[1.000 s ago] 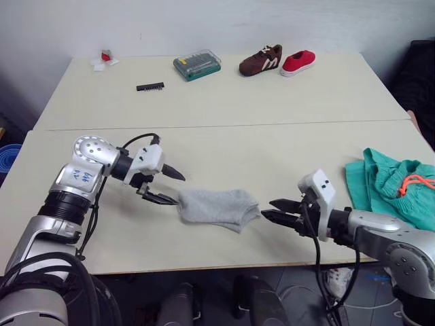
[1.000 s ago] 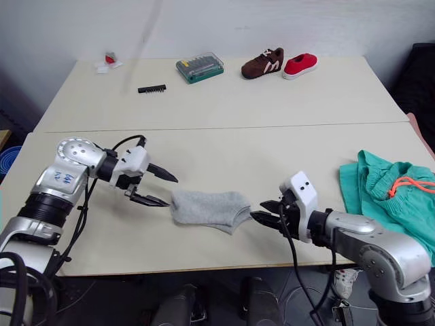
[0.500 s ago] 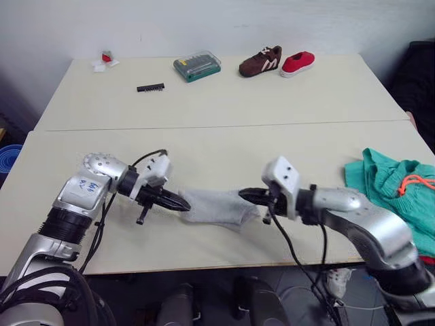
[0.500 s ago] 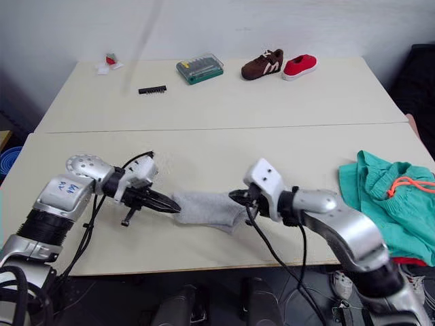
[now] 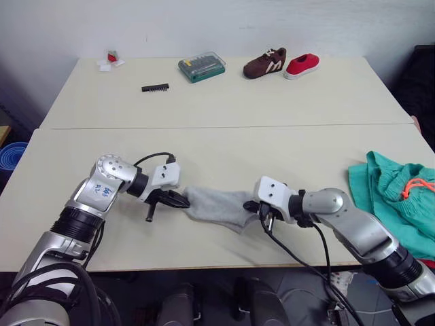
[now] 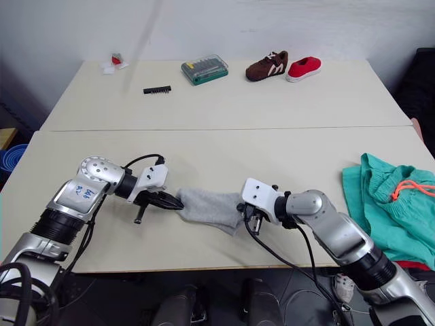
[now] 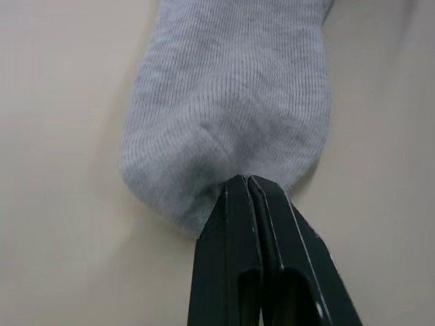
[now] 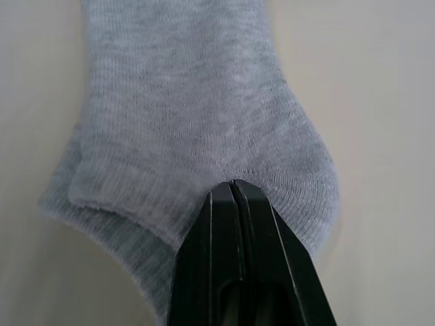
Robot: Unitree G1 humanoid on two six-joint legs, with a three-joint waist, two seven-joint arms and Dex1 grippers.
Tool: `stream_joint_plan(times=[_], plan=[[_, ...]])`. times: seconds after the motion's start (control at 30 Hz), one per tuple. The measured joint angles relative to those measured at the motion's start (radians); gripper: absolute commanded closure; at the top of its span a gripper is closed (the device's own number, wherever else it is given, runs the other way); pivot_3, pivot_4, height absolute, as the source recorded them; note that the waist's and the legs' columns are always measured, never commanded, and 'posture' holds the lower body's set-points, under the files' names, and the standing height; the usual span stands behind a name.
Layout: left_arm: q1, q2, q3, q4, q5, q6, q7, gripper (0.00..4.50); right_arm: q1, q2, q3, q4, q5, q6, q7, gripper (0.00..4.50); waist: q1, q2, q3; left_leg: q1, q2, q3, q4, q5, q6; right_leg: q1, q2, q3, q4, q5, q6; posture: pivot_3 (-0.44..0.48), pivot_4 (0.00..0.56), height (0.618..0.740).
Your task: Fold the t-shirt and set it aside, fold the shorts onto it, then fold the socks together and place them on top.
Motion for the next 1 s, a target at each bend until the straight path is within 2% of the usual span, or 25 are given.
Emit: stream_joint_plan(times=[0.1,0.17,0.27,0.37,0.47,0.57,0.6,0.7,0.83,1.0], plan=[[0.002,0.047,0.049,-0.017,-0.059,0.121,-0.051,4.44,0.042,0.044,-0.047,-0.012,0.015,0.022,-0.023,4.50,-0.001,0.000,0.000,-0.001,0.000,0.000,0.000,0.000,0.000,-0.001,0.000,0.000,0.001,0.000,0.000,0.000,0.150,0.740],[-0.009,0.044,0.095,-0.049,-0.140,0.227,-0.079,4.44,0.043,0.060,-0.059,-0.020,0.018,0.046,-0.029,4.50,0.000,0.000,0.000,-0.001,0.000,-0.001,0.001,0.000,0.000,0.000,0.000,0.000,0.000,0.000,0.000,0.000,0.150,0.740],[-0.073,-0.017,0.143,-0.104,-0.245,0.373,-0.075,4.44,0.045,0.065,-0.068,-0.028,0.017,0.072,-0.032,4.50,0.015,0.000,0.000,-0.002,0.000,-0.001,0.002,0.000,0.000,0.000,0.000,0.000,0.001,0.000,0.000,0.000,0.150,0.740],[-0.117,-0.075,0.125,-0.145,-0.254,0.427,-0.030,4.44,0.046,0.066,-0.069,-0.037,0.014,0.081,-0.029,4.50,0.016,0.000,0.000,-0.001,-0.001,-0.001,0.002,0.000,0.000,0.000,0.000,0.000,0.001,0.000,0.001,0.000,0.150,0.740],[-0.105,-0.086,0.020,-0.139,-0.177,0.385,-0.011,4.44,0.047,0.064,-0.069,-0.044,0.007,0.081,-0.022,4.50,0.010,0.000,0.000,-0.001,0.000,0.001,0.001,0.001,-0.001,0.000,0.002,0.001,0.001,0.000,0.000,0.000,0.150,0.740],[-0.081,-0.086,-0.106,-0.067,-0.021,0.223,0.031,4.44,0.053,0.050,-0.071,-0.054,0.002,0.081,-0.014,4.50,0.012,0.000,0.000,0.000,0.001,0.001,0.001,0.001,-0.002,-0.001,0.002,0.000,0.001,-0.001,-0.001,0.000,0.150,0.740],[-0.083,-0.097,-0.118,-0.033,-0.001,0.175,0.047,4.44,0.064,0.039,-0.075,-0.064,0.002,0.081,-0.010,4.50,0.015,0.000,0.000,-0.001,0.001,0.000,0.001,0.001,-0.002,-0.001,0.002,0.000,0.001,-0.001,-0.001,0.000,0.150,0.740],[-0.127,-0.147,-0.120,0.044,0.061,0.066,0.125,4.44,0.094,-0.015,-0.090,-0.103,0.005,0.088,0.018,4.50,0.031,-0.001,-0.001,-0.001,0.000,-0.002,0.002,0.000,0.001,0.001,0.000,-0.001,0.000,0.000,-0.001,0.000,0.150,0.740],[-0.124,-0.153,-0.103,0.072,0.070,0.012,0.135,4.44,0.130,-0.047,-0.141,-0.145,0.037,0.128,0.043,4.50,0.032,-0.002,-0.002,0.000,0.000,-0.002,0.002,-0.001,0.002,0.001,-0.001,0.000,0.000,0.001,-0.001,0.000,0.150,0.740],[-0.083,-0.159,-0.052,0.057,0.057,0.036,0.136,4.44,0.049,0.044,-0.206,-0.148,0.112,0.212,0.013,4.50,0.024,-0.002,-0.002,0.000,0.000,-0.003,0.002,0.000,0.000,0.001,-0.001,-0.001,0.002,0.001,-0.001,0.000,0.150,0.740]])
